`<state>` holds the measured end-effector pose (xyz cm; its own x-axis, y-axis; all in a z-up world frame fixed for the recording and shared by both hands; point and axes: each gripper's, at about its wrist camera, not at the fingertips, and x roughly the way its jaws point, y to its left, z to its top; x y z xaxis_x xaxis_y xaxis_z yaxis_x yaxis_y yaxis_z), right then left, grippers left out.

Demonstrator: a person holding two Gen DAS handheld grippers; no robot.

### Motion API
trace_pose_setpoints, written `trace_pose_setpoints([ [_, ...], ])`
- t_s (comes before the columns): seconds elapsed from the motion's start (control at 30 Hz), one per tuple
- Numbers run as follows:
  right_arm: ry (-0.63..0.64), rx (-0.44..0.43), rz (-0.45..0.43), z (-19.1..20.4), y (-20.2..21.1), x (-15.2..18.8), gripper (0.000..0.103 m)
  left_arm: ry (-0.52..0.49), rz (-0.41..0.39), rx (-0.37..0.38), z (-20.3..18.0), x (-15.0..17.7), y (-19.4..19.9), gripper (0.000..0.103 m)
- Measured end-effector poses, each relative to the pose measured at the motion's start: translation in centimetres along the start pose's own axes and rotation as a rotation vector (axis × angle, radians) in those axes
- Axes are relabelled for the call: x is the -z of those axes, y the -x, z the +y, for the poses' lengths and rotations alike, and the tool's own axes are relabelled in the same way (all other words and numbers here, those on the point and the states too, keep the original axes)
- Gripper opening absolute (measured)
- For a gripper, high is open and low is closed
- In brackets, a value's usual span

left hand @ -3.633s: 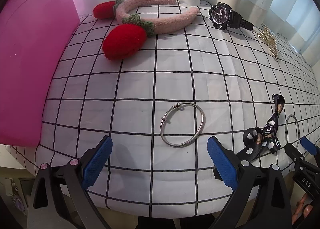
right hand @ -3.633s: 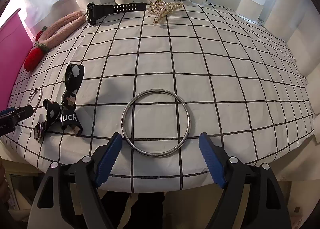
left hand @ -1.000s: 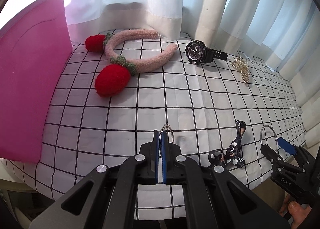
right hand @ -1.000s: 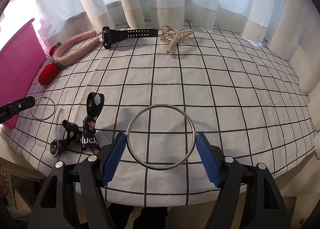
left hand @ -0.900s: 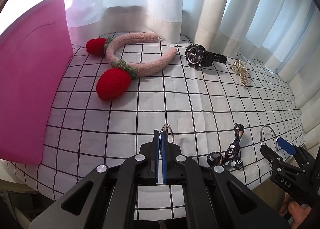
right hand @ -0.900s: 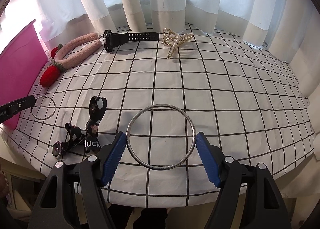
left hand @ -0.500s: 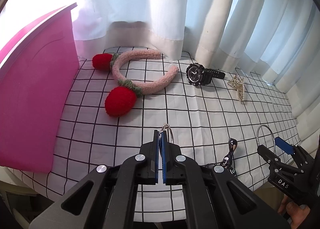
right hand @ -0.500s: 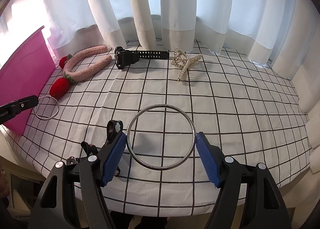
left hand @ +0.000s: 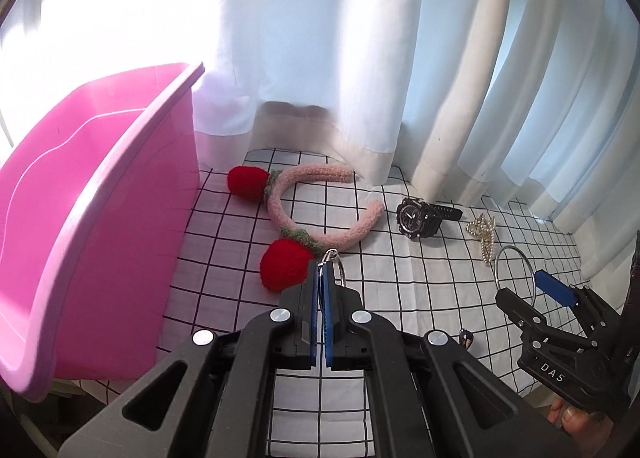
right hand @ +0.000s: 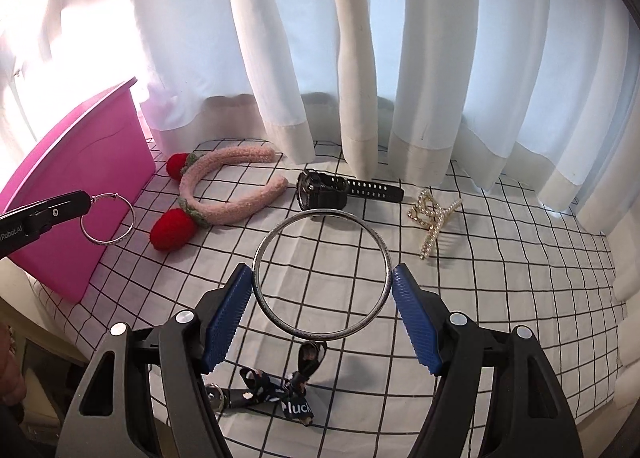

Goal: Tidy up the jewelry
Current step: 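Carry bangle and ring into the pink tub and open both tools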

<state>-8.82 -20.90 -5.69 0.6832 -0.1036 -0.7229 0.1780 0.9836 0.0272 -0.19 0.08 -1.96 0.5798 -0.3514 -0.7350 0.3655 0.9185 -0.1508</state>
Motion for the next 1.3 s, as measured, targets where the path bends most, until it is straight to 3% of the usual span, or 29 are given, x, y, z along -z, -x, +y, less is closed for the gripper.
trace_pose_setpoints([
  [0.5, 0.177, -0.177, -0.141, 10.0, -0.7, -10.0, 0.07, 0.107, -0.155, -0.085, 6.2, -5.8, 5.1, 0.003],
  [0.83, 0.323, -0.362, -0.216, 21.1, -1.1, -16.5, 0.07, 0.221, -0.251, -0.236, 14.3, -8.6, 9.6, 0.003],
  [1.07, 0.421, -0.466, -0.176, 29.5, -3.2, -17.8, 0.07, 0.316, -0.221, -0.328, 21.1, -7.9, 9.7, 0.003],
  [1.3, 0.481, -0.466, -0.07, 34.4, -6.5, -16.9, 0.069, 0.391, -0.144, -0.352, 25.1, -6.2, 7.5, 0.003],
])
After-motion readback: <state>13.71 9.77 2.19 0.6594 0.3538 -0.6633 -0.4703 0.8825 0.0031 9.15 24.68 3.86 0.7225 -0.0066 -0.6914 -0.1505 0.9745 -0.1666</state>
